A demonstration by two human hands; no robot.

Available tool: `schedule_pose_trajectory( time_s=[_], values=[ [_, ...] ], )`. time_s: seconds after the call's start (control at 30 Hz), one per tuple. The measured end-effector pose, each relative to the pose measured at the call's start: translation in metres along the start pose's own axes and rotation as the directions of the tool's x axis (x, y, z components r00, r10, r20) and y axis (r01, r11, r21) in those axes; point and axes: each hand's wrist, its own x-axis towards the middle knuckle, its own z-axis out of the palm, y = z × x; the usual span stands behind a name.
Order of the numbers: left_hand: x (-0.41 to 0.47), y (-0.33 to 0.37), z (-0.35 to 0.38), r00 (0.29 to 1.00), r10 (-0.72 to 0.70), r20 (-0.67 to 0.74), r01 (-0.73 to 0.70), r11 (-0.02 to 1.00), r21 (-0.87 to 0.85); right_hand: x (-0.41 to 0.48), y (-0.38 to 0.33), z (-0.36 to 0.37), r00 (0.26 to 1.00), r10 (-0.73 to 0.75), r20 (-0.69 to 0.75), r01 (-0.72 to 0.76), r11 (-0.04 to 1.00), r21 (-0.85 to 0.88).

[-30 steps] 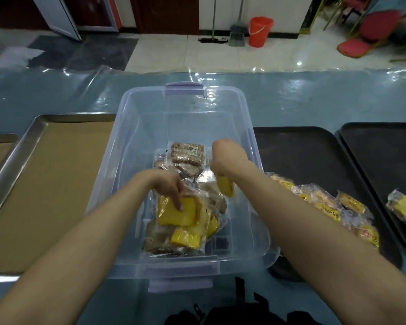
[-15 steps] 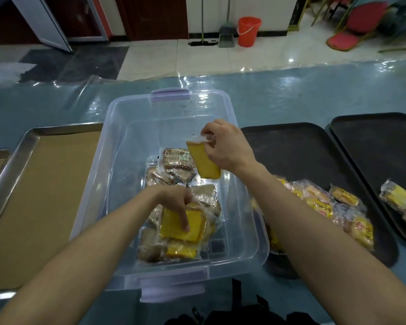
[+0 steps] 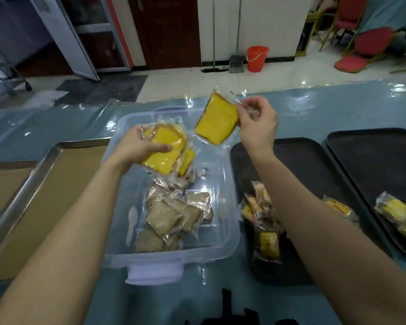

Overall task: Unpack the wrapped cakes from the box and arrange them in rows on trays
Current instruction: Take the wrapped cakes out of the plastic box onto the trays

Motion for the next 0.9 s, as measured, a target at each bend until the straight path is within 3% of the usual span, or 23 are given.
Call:
schedule_pose_trajectory(
  time_s=[0.1, 0.2, 0.33, 0.5, 0.63, 0.7, 0.77, 0.83, 0.9],
  values=[
    [0.004, 0.05, 0.031, 0.997, 0.039, -0.07, -0.048, 0.991, -0.127, 0.021, -0.001, -0.053, 0.993, 0.003, -0.12, 0.001, 0.999, 0.032],
    [-0.001, 0.111, 0.092, 0.994, 0.103, -0.028, -0.106, 0.988, -0.116, 0.035, 0.014, -0.118, 0.977, -0.003, -0.211, 0.002, 1.0, -0.005],
    [-0.015, 0.182, 0.21, 0.979, 0.181, 0.095, -0.175, 0.982, -0.072, 0.046, 0.052, -0.223, 0.948, 0.031, -0.316, -0.046, 0.998, -0.041],
    [-0.042, 0.236, 0.388, 0.935, 0.178, 0.306, -0.165, 0.984, -0.066, 0.036, 0.112, -0.378, 0.909, 0.064, -0.412, -0.144, 0.975, -0.167],
    [-0.077, 0.267, 0.523, 0.881, 0.133, 0.453, -0.123, 0.991, -0.052, 0.022, 0.151, -0.499, 0.824, 0.116, -0.554, -0.286, 0.93, -0.23],
    [-0.091, 0.283, 0.579, 0.876, 0.144, 0.46, -0.118, 0.989, -0.084, 0.017, 0.164, -0.55, 0.787, 0.078, -0.612, -0.304, 0.912, -0.275],
    [-0.11, 0.295, 0.628, 0.881, 0.134, 0.454, -0.085, 0.988, -0.127, 0.014, 0.177, -0.586, 0.786, -0.017, -0.618, -0.275, 0.885, -0.374],
    [-0.128, 0.302, 0.668, 0.894, 0.119, 0.432, -0.072, 0.99, -0.124, 0.009, 0.204, -0.605, 0.844, -0.046, -0.535, -0.261, 0.836, -0.483],
    [-0.138, 0.296, 0.7, 0.876, 0.108, 0.47, -0.123, 0.992, 0.0, -0.003, 0.244, -0.612, 0.938, 0.12, -0.326, -0.296, 0.766, -0.57]
  ],
)
